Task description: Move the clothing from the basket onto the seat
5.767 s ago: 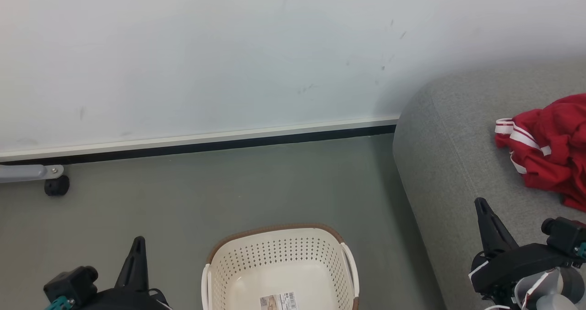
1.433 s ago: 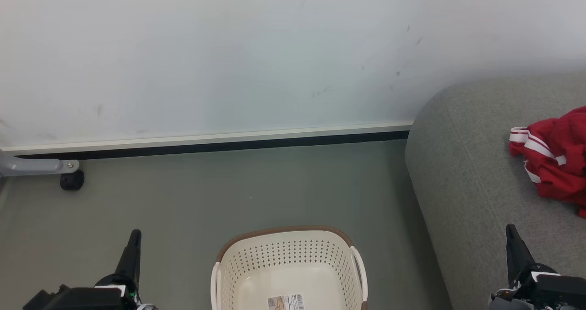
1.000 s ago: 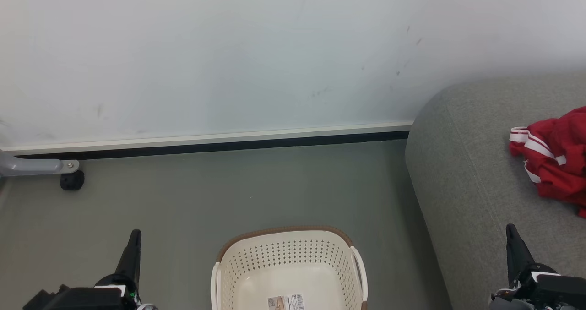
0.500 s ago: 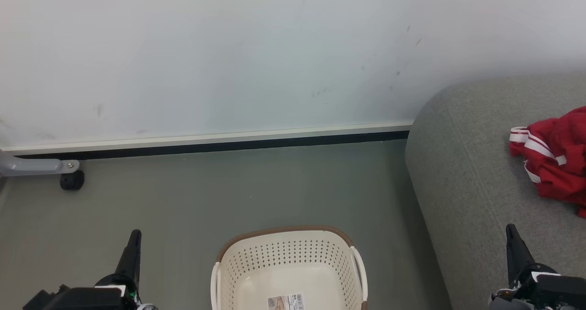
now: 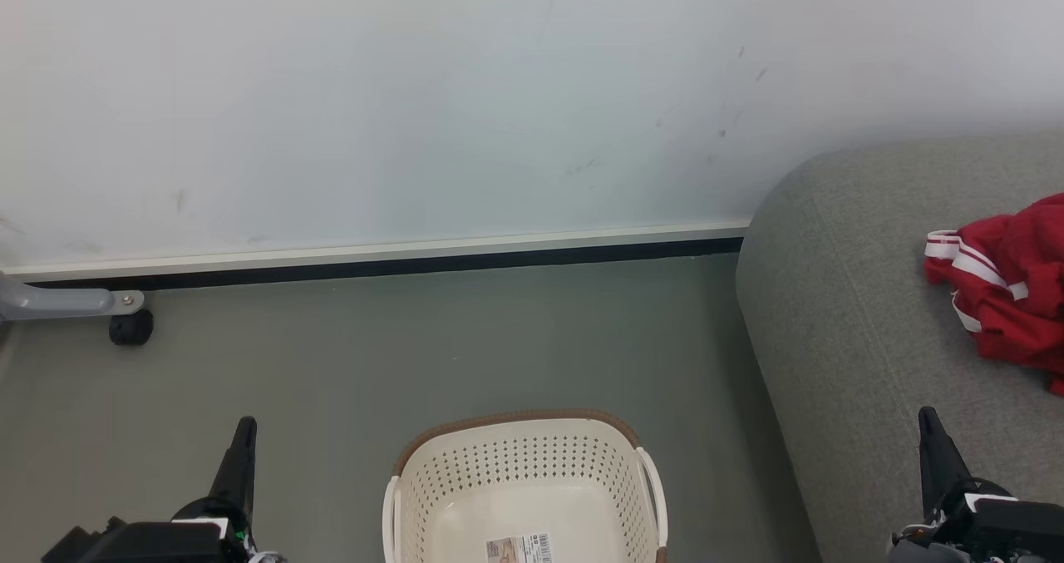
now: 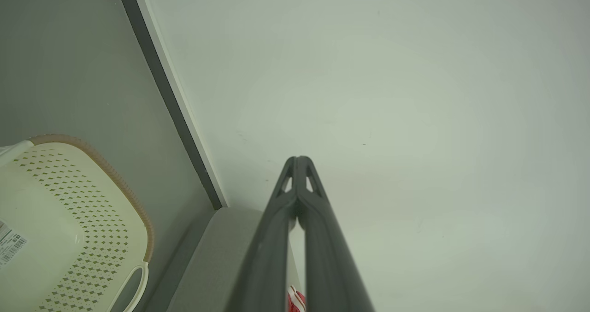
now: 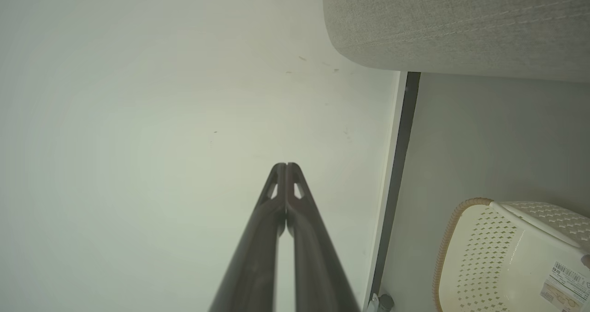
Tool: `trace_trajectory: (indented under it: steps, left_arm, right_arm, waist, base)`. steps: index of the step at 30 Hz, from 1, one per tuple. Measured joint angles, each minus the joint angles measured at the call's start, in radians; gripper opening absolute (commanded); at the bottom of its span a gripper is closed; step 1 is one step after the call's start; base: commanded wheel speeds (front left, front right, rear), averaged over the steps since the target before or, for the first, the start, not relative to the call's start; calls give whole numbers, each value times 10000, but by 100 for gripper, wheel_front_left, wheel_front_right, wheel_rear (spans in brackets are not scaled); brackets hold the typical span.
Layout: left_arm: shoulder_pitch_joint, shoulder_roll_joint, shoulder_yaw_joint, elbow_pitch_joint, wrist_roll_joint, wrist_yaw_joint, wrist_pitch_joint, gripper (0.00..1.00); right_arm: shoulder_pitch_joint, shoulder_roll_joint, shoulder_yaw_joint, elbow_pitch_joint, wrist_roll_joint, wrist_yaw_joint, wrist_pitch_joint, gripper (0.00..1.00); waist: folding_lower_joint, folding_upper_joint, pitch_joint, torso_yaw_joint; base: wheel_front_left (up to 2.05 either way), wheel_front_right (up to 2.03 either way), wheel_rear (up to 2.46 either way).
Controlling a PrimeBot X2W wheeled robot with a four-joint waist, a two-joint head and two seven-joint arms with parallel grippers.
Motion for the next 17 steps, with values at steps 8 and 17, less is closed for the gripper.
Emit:
trace_trajectory:
  steps: [8,17]
  left_arm:
    - [0,0,0,0,0,0,0,0]
    - [-1,0,0,-2,0,0,0,0]
  right_arm:
    - [0,0,0,2,0,0,0,0]
    - [0,0,0,2,0,0,0,0]
  waist:
    - [0,0,0,0]
    - [0,0,0,0]
  base:
    - [0,0,0]
    - [0,0,0]
